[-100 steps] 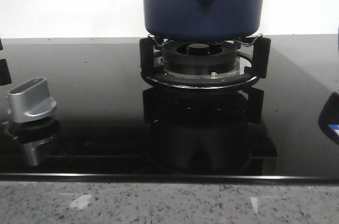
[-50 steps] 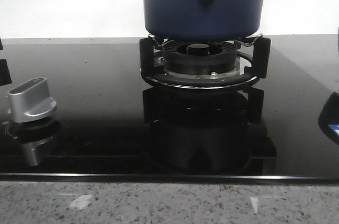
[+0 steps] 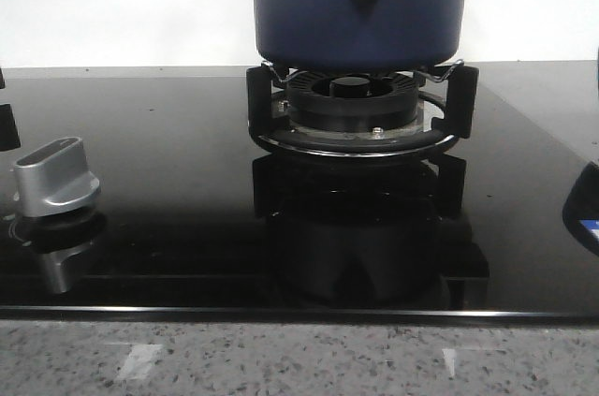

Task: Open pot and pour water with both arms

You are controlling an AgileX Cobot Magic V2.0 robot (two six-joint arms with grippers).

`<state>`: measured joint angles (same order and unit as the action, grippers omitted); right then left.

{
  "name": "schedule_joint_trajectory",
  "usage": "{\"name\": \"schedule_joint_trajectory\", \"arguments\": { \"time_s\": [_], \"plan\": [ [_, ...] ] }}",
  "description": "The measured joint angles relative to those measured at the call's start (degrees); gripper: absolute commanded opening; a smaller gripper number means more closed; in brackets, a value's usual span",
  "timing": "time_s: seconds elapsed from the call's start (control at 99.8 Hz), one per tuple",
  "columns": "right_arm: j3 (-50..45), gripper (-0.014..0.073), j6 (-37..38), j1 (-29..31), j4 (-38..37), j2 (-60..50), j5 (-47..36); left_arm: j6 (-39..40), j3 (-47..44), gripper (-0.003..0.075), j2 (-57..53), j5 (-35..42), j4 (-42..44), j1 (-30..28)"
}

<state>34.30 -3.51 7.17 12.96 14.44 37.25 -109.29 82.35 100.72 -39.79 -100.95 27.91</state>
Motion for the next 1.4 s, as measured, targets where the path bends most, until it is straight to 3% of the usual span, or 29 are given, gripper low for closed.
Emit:
{"name": "schedule_joint_trajectory", "arguments": {
  "time_s": [0.21, 0.611, 1.012, 1.402],
  "plan": [
    [0.0, 0.0381, 0.0, 0.0, 0.0, 0.0, -0.4, 4.7, 0.1, 0.0221, -1.4, -1.0, 0.2, -1.7],
    [-1.7, 0.0381, 0.0, 0.0, 0.1, 0.0, -1.7, 12.7, -1.0, 0.0222, -9.5, -10.1, 4.9, -13.1],
    [-2.4, 0.0381, 0.0, -0.4, 0.1, 0.0, -1.7, 13.3, -20.5, 0.0239, -24.2, -12.2, 7.1, -23.1],
    [-2.4, 0.0381, 0.0, -0.7, 2.1, 0.6, -0.7, 10.4, -27.1, 0.0255, -28.0, -12.0, 4.7, -23.7]
  ]
}}
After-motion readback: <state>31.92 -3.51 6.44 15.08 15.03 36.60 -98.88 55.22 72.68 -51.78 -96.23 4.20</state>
